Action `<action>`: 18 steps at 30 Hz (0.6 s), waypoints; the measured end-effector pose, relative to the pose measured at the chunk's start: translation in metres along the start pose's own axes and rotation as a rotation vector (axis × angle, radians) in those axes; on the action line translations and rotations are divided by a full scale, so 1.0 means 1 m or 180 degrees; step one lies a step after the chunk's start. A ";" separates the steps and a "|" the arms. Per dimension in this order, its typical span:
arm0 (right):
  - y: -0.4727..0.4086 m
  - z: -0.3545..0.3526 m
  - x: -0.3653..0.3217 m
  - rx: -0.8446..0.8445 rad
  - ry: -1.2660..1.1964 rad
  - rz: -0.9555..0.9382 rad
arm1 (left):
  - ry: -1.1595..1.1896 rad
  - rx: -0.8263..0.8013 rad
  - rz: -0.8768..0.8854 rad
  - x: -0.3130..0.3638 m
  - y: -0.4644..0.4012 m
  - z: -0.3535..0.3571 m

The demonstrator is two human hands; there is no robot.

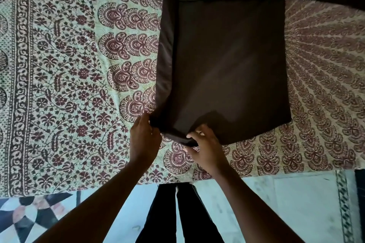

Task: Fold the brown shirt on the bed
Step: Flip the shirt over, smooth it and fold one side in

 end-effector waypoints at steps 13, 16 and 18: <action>-0.022 -0.005 -0.008 -0.0544 -0.0017 -0.0197 | -0.0865 -0.0174 0.0987 0.006 0.009 0.017; -0.024 0.000 -0.012 -0.0823 0.0164 -0.0296 | -0.0474 -0.0328 0.1135 0.005 0.008 0.021; -0.028 0.001 -0.011 -0.0812 0.0057 -0.0235 | -0.0188 -0.0294 0.0815 0.003 0.005 0.019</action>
Point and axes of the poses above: each hand's wrist, its own y-axis away from the middle knuckle, its own z-axis out of the palm, x = y × z, the point moved 6 cm from there along -y, towards the middle knuckle, and after that the axes turned 2 degrees about -y, right-handed, at the moved point
